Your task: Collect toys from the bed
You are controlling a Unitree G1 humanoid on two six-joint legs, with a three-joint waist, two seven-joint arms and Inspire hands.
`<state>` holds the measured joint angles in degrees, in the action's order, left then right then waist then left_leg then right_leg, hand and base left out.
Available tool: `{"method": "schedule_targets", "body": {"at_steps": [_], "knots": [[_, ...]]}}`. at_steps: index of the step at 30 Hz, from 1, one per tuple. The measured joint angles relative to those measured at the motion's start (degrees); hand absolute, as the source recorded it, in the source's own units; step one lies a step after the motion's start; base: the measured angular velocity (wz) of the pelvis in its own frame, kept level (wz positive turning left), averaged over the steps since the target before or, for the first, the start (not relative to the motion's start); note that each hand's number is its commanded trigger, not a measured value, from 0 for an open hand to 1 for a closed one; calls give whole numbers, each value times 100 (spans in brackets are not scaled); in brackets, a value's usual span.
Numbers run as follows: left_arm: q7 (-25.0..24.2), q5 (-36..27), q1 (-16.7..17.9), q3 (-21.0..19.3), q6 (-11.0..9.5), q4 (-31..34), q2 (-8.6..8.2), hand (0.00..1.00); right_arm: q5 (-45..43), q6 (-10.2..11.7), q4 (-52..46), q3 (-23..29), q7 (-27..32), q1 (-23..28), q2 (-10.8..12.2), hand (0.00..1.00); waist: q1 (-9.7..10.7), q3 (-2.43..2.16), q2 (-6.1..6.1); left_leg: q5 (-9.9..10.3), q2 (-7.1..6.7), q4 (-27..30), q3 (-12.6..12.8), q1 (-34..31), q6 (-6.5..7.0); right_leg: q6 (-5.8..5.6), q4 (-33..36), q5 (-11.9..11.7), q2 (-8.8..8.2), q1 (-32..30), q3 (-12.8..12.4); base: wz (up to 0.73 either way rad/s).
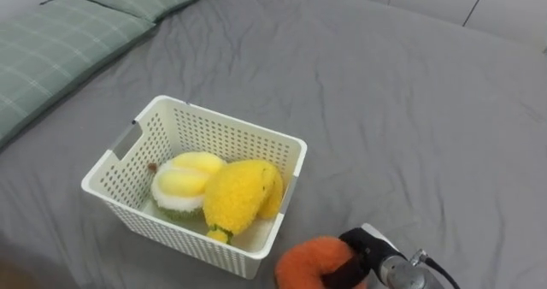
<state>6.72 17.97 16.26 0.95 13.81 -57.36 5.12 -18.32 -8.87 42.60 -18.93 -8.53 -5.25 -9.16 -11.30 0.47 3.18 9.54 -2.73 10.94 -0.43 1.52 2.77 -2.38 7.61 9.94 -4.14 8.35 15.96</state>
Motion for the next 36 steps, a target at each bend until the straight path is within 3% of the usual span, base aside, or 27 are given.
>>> {"method": "schedule_targets", "body": {"at_steps": [7,13,21,31,33,36], "knots": [[-10,-29,2,-5,-11,5,2,0,13,92,0,0,-44,-3,87,100,4,8,-12,0,-1,7,-9,-20,1,-3,-4,2,-2,-12,1,0],[-12,24,11,-76,-194,57,29,0,19,191,-9,60,-50,-2,95,100,58,29,-26,-1,8,44,0,-15,2,-3,9,2,-8,-13,-17,0],[-77,57,-36,-91,-307,172,81,0,62,268,-542,926,275,-141,-84,100,300,12,-22,-3,19,35,59,31,4,-3,28,0,-7,-6,-63,-3],[-76,148,-175,-315,-386,173,217,0,56,305,-1698,1268,669,-143,-236,100,511,-7,-20,4,77,-73,340,155,7,7,49,-19,6,-24,-216,-11],[-76,173,-235,-324,-395,236,226,0,55,303,-1876,1345,677,-121,-237,100,521,2,-66,11,92,-98,371,205,11,7,104,-19,10,-37,-281,-14],[-76,184,-216,-326,-402,327,228,0,55,304,-2122,1430,725,-123,-240,100,652,-22,-120,13,94,-130,400,206,13,7,113,-19,10,-49,-318,-7]]}}
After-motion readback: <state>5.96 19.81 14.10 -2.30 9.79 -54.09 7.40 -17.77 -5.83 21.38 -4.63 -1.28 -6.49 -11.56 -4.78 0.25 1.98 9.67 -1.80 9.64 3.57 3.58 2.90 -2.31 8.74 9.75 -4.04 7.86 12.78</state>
